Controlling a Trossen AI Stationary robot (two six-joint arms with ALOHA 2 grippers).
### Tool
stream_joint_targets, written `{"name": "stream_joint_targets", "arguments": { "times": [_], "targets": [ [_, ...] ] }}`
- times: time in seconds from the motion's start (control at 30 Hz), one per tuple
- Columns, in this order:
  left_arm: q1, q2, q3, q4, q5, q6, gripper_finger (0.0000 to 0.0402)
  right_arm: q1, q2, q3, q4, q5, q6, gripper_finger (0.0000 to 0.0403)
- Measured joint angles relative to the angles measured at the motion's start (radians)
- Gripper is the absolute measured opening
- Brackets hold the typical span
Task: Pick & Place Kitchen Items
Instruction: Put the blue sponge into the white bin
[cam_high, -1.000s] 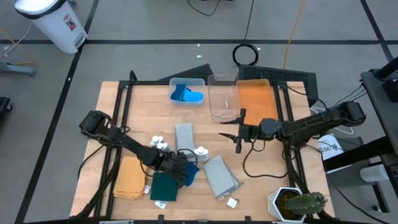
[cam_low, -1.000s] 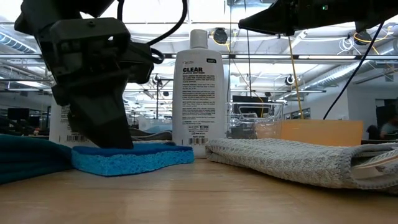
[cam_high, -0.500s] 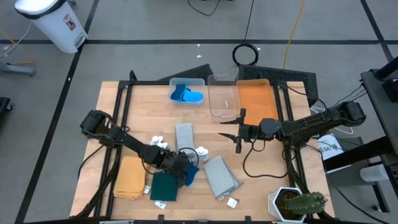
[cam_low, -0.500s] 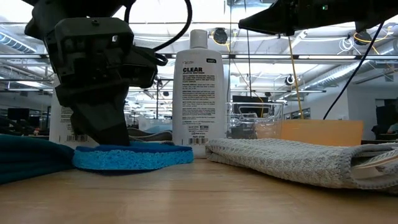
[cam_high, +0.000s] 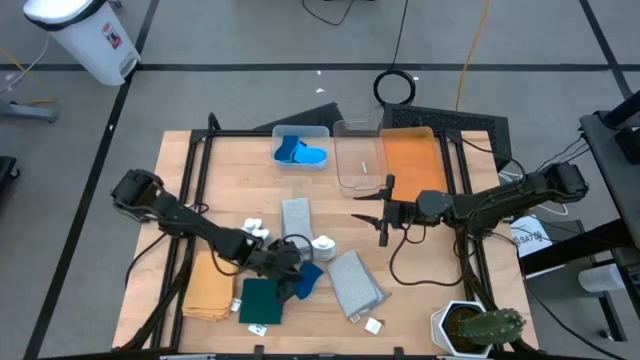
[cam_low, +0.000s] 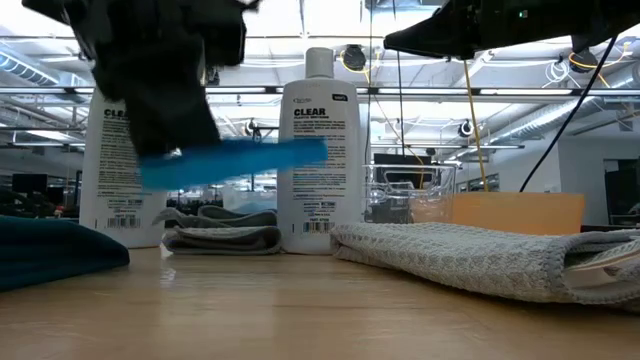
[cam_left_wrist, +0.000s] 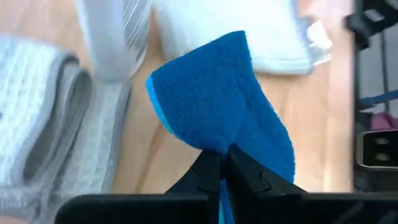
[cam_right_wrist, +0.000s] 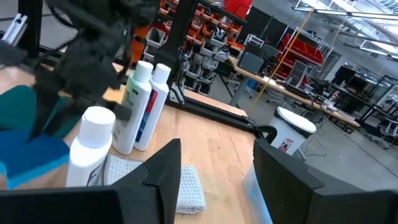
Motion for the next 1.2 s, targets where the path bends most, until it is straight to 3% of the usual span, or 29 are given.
{"name": "stream_joint_targets", "arguments": {
  "times": [0.37, 0.63, 0.93, 1.2],
  "targets": [
    [-0.035, -0.229, 0.002, 0.001, -0.002, 0.222, 0.0006, 0.0, 0.0, 0.0, -0.01, 0.0, 0.044, 0.0169],
    [0.005, -0.403, 0.002, 0.007, -0.097, 0.367, 0.001, 0.0, 0.0, 0.0, -0.02, 0.0, 0.068, 0.0169],
    [0.24, -0.512, 0.002, 0.009, -0.17, 0.434, 0.0007, 0.0, 0.0, 0.0, -0.035, 0.0, 0.081, 0.0169],
    [0.504, -0.503, 0.002, 0.001, -0.091, 0.43, 0.001, 0.0, 0.0, 0.0, -0.038, 0.0, 0.09, 0.0169]
  ]
}}
